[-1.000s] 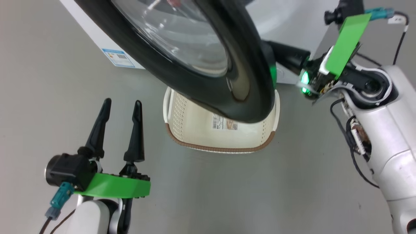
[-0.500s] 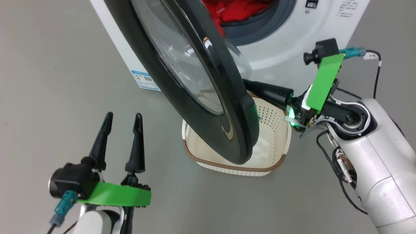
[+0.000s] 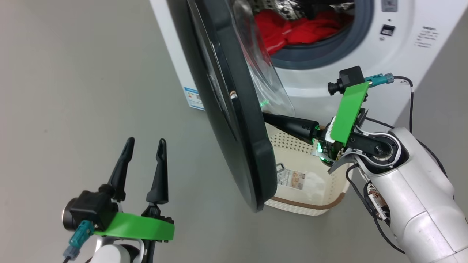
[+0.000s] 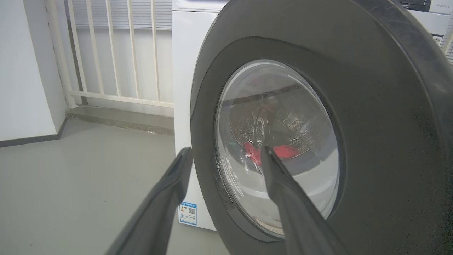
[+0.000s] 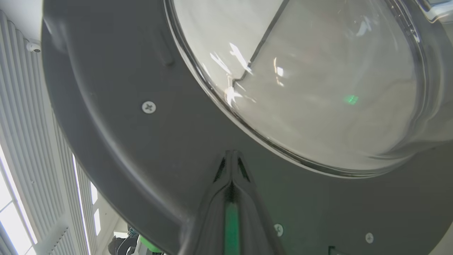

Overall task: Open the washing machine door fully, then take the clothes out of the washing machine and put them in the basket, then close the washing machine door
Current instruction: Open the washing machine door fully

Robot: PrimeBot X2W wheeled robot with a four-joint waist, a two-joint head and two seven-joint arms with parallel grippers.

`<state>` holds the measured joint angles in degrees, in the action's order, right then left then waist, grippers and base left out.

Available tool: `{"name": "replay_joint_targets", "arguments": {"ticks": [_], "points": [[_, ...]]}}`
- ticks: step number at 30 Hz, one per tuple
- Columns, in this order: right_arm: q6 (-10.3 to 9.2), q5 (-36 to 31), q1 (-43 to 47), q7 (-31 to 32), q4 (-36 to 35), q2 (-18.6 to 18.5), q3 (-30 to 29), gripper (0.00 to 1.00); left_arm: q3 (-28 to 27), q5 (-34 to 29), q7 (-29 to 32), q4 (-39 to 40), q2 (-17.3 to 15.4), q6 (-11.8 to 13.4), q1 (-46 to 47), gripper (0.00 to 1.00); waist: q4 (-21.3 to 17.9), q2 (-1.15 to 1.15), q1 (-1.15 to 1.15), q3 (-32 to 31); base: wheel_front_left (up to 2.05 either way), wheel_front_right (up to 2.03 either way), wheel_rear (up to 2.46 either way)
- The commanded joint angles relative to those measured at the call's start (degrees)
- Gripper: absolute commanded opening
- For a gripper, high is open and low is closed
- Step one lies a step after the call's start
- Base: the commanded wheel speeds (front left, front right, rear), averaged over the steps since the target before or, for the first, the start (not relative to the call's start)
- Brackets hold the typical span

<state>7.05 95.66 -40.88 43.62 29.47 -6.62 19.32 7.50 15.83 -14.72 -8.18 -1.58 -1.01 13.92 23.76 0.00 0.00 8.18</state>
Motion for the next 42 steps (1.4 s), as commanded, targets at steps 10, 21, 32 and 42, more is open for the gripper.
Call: {"name": "replay_joint_targets", "arguments": {"ticks": [10,21,32,42], "points": [[0.44,-1.22,0.46,0.46,-1.04,2.78,2.51,0.00,-0.31,1.28,-0.28,0.62,-1.30,0.65,-0.05,1.00,5.08,0.00,0.00,-0.89,0.00,0.00,0.00],[0.44,-1.08,0.05,0.83,-0.47,3.53,5.41,0.00,-0.03,2.07,-0.28,0.46,-1.30,1.34,-0.63,1.00,7.15,0.00,0.00,-2.42,0.00,0.00,0.00],[0.44,0.85,-1.64,0.51,-0.20,3.72,9.87,0.00,-0.96,2.69,-0.28,2.46,-1.30,2.21,-1.96,1.00,7.44,0.00,0.00,-1.92,0.00,0.00,0.00],[0.44,2.20,-2.24,-1.05,0.37,3.73,12.41,0.00,-1.32,2.76,-0.28,2.62,-1.30,2.40,-2.34,1.00,7.36,0.00,0.00,-2.03,0.00,0.00,0.00]]}}
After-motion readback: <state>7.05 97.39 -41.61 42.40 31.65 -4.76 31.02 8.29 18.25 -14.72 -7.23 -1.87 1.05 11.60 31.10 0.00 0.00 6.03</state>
